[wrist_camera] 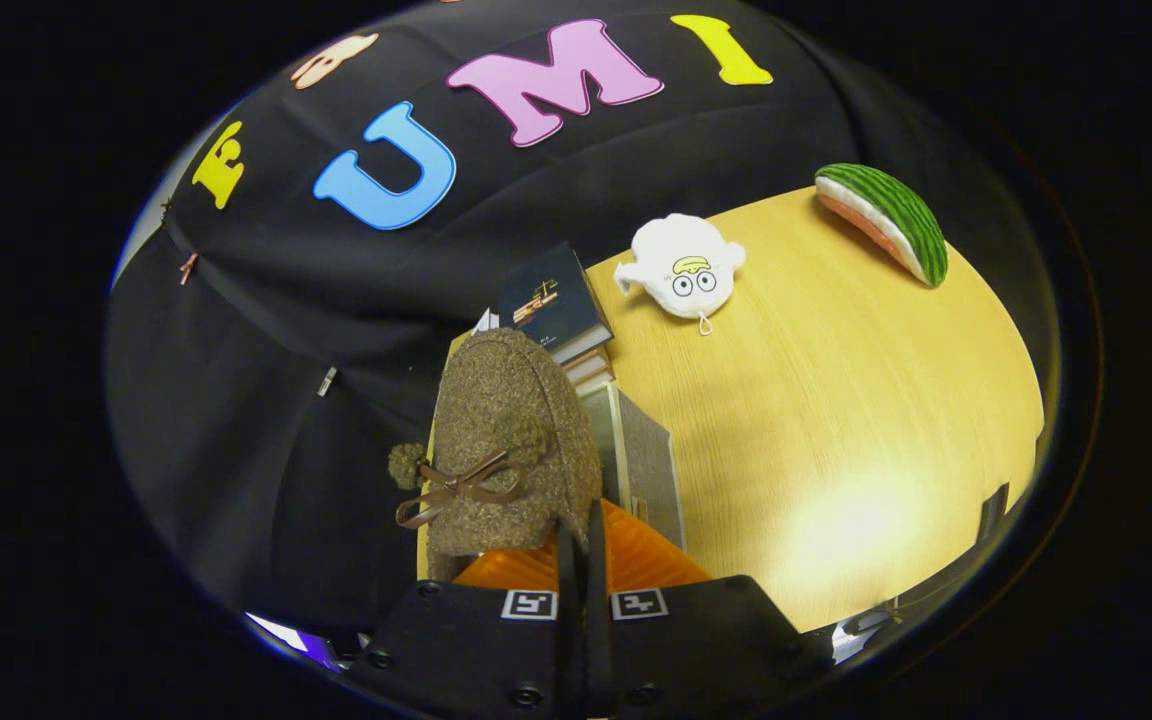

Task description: Open the storage box then place both shoes into the box .Put the left shoe in first, then the right shoe, with the right side of both shoes facing outward in a uniform manner.

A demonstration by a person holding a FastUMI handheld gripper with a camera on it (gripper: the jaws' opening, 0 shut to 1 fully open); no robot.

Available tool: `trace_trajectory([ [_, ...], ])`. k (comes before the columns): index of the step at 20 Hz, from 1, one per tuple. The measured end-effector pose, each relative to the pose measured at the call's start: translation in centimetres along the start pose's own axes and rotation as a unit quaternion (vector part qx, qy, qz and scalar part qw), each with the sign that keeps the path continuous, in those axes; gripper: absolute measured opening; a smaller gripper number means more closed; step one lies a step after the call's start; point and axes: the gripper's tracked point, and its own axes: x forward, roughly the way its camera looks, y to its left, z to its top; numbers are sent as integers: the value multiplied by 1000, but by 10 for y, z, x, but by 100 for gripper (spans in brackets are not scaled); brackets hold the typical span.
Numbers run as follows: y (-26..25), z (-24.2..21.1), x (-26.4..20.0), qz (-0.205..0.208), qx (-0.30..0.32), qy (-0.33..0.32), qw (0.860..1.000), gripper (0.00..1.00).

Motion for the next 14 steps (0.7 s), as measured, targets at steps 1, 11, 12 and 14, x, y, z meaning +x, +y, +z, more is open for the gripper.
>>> trace_trajectory([
  [1,4,-6,6,0,11,9,1000,5],
  [11,-9,-32,50,-69,-5,40,997,6],
  [12,-8,-33,52,-70,-3,41,997,6],
  [14,3,-38,54,-54,5,49,997,19],
])
